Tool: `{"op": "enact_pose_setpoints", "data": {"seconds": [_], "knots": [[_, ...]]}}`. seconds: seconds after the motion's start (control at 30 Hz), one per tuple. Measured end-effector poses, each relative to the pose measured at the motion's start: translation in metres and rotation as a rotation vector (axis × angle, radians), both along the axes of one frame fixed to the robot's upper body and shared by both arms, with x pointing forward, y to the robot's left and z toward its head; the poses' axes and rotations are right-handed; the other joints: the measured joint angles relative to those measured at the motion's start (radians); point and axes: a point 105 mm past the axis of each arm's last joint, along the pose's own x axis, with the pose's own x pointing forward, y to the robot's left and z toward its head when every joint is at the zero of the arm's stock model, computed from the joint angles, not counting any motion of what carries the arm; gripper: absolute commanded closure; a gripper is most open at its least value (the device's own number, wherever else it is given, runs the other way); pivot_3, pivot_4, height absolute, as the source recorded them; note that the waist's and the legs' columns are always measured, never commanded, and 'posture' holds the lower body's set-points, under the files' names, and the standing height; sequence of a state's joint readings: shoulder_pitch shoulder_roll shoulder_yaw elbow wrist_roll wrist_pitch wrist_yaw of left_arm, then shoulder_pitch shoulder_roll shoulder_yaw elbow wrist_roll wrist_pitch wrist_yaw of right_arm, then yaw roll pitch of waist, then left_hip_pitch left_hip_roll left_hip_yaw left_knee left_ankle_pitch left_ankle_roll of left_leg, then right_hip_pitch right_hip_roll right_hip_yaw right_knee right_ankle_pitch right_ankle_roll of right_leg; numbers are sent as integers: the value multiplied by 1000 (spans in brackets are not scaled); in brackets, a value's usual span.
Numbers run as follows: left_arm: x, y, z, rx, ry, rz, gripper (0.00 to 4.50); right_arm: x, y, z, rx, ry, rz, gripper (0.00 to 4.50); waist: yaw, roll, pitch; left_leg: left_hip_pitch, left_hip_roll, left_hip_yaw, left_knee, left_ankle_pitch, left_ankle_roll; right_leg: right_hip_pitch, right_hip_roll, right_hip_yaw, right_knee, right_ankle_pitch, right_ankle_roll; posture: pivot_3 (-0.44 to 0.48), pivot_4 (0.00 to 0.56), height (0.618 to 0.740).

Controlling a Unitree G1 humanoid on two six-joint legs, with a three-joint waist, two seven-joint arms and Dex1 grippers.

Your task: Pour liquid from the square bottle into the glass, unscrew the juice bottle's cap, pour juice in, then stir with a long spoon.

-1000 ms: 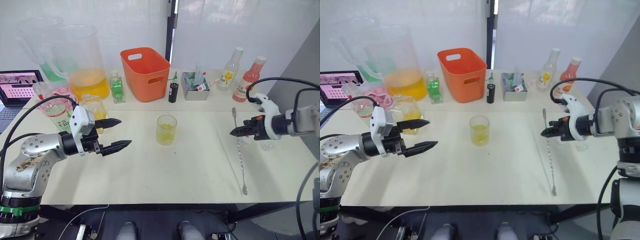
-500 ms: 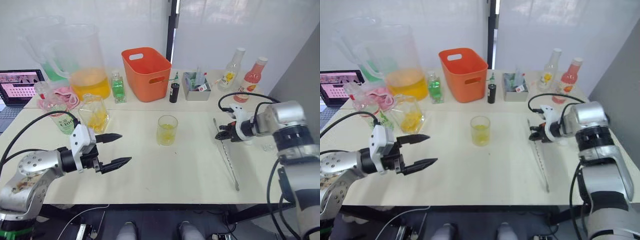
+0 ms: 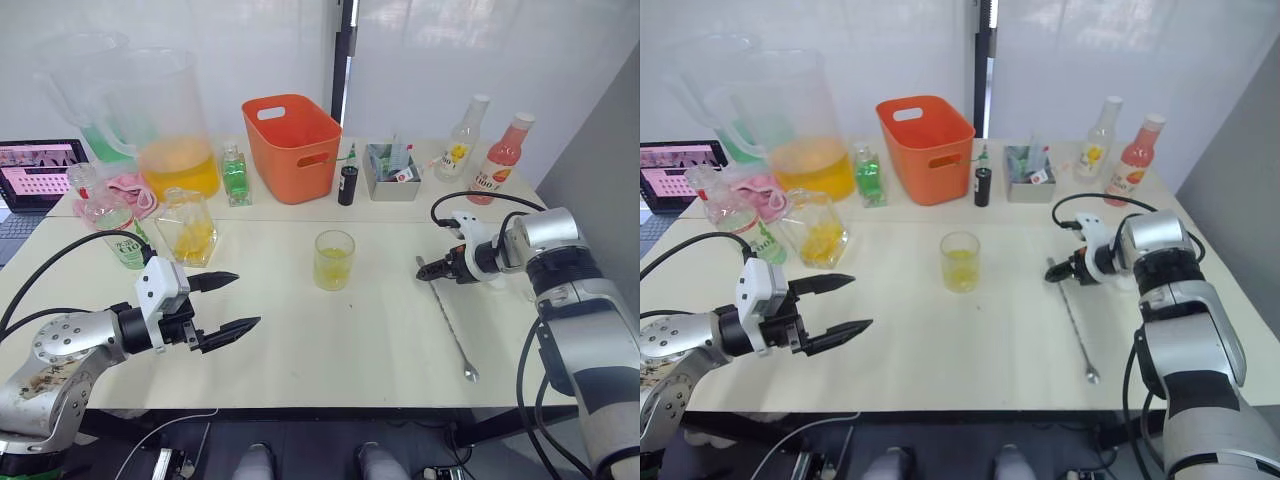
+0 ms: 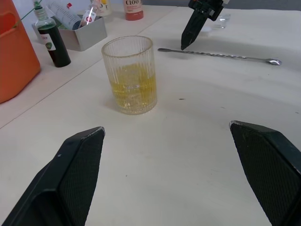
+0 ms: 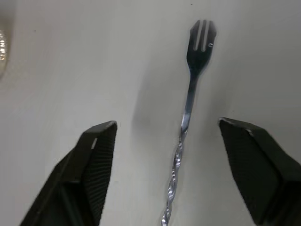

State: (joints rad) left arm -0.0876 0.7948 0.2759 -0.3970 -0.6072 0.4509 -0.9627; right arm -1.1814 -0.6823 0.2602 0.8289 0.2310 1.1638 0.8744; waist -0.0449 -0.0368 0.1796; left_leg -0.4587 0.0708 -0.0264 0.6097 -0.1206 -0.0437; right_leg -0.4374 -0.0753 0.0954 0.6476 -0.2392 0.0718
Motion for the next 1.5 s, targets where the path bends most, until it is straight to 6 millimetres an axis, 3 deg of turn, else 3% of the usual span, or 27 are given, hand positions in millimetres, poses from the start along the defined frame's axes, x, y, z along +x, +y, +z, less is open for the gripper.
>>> {"op": "enact_pose_setpoints", "data": {"seconds": [0.2,0.37,0.5,0.63,0.7,0.9,1.0,1.07,1.27,1.5], "knots": [[10,9,2,8,35,35,0,-3,-3,49,-32,-189,83,28,3,0,0,0,0,0,0,0,0,0,0,0,0,-1,1,0,150,703],[24,27,2,67,46,96,0,-18,0,87,-22,-502,233,28,4,0,0,0,0,0,-1,0,0,0,0,0,-1,-3,5,0,150,703],[26,34,-1,80,31,89,0,-47,1,97,53,-696,362,28,6,0,0,0,0,0,-1,0,0,0,0,0,0,-3,5,0,150,703],[28,50,-9,123,49,120,0,-84,-18,108,213,-822,362,28,9,0,0,1,0,-1,0,0,0,2,0,0,0,-3,4,0,150,703],[30,58,-14,130,56,145,0,-98,-26,102,252,-816,358,28,8,0,0,3,0,0,0,0,0,4,0,-1,0,-3,4,0,150,703],[31,74,-31,112,47,206,0,-123,-35,59,220,-888,314,28,0,1,0,10,0,1,0,0,0,10,-1,0,-1,-4,6,0,150,703],[28,79,-40,96,49,242,0,-130,-35,58,177,-970,286,28,-1,1,0,15,0,1,-1,0,0,14,-1,0,-1,-5,5,0,150,703],[24,82,-49,85,66,272,0,-133,-36,50,164,-988,260,28,1,0,-1,16,0,1,-1,0,0,15,-1,0,-1,-9,-1,0,150,703],[8,103,-71,80,106,391,0,-143,-37,19,142,-970,218,28,3,0,-1,16,0,1,-1,0,-1,15,-2,0,-1,-10,-2,0,150,703],[2,113,-88,53,100,486,0,-146,-43,-16,82,-933,188,28,5,-1,-2,17,0,1,-1,-4,-7,16,-2,0,-1,-10,-3,0,150,703]]}}
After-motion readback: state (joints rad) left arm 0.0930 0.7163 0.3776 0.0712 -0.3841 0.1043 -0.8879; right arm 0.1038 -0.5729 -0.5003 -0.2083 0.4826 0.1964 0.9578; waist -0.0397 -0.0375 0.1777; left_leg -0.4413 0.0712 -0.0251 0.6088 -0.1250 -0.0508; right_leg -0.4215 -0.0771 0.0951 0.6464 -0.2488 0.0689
